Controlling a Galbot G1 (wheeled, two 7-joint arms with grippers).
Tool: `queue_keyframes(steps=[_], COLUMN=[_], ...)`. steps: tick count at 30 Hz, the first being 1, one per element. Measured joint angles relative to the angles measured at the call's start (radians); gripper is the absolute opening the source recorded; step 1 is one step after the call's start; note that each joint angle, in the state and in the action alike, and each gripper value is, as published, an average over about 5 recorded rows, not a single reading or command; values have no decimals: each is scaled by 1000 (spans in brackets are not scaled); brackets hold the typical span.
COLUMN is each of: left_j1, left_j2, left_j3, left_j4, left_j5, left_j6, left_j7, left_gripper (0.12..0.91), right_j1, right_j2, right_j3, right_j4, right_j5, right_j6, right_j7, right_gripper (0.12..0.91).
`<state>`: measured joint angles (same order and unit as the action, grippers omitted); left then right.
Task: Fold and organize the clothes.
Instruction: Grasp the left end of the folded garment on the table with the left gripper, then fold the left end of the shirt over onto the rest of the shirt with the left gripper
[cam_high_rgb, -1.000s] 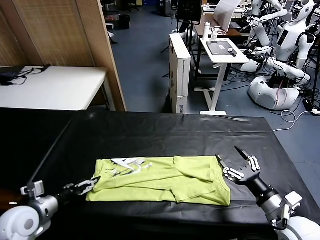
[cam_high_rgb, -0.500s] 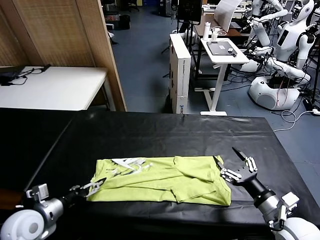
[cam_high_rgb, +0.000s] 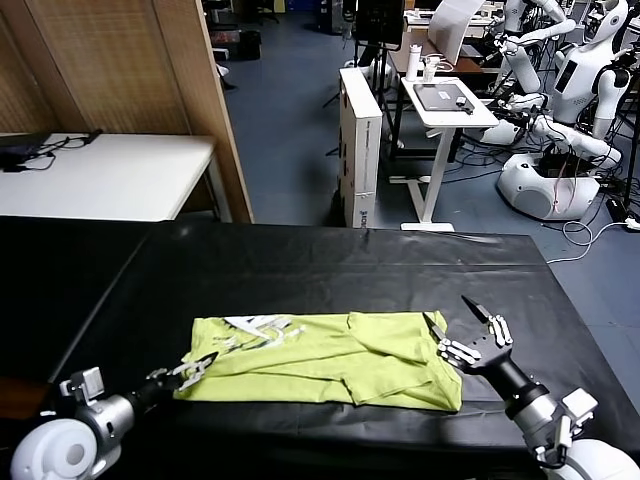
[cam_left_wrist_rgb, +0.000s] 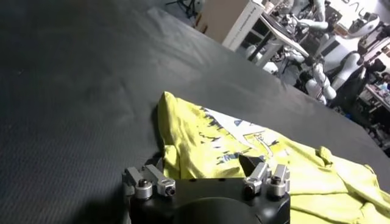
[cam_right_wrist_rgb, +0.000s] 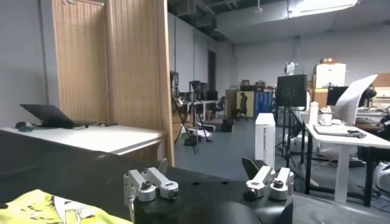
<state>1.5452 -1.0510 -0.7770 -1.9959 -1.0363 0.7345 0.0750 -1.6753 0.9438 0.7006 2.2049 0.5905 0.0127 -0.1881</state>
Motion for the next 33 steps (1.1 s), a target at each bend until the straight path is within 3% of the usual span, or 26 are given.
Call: queue_keyframes(steps=[3, 11, 13, 19, 25, 33], left_j1=[0, 3, 4, 9, 38, 59], left_j2=[-5, -29, -36, -51, -16, 20], left_j3=[-1, -7, -11, -38, -112, -213], left_j4=[-2, -26, -35, -58, -72, -117], left_j5=[3, -2, 4, 87, 205, 323], left_j6=[1, 6, 6, 6, 2, -63], left_j7=[-7, -47, -48, -26, 1, -1], left_gripper=[694, 212, 176, 178, 178, 178], right_j1=[8, 13, 15, 17, 32, 46], right_j2=[6, 11, 12, 22, 26, 38], right_j3=[-9, -17, -18, -20, -30, -53], right_j4=[5, -1, -5, -8, -21, -32], right_j5=[-2, -14, -16, -20, -20, -31], right_j6=[-2, -2, -1, 5, 8, 8], right_j7=[3, 4, 4, 7, 18, 25], right_gripper=[907, 907, 907, 907, 907, 907])
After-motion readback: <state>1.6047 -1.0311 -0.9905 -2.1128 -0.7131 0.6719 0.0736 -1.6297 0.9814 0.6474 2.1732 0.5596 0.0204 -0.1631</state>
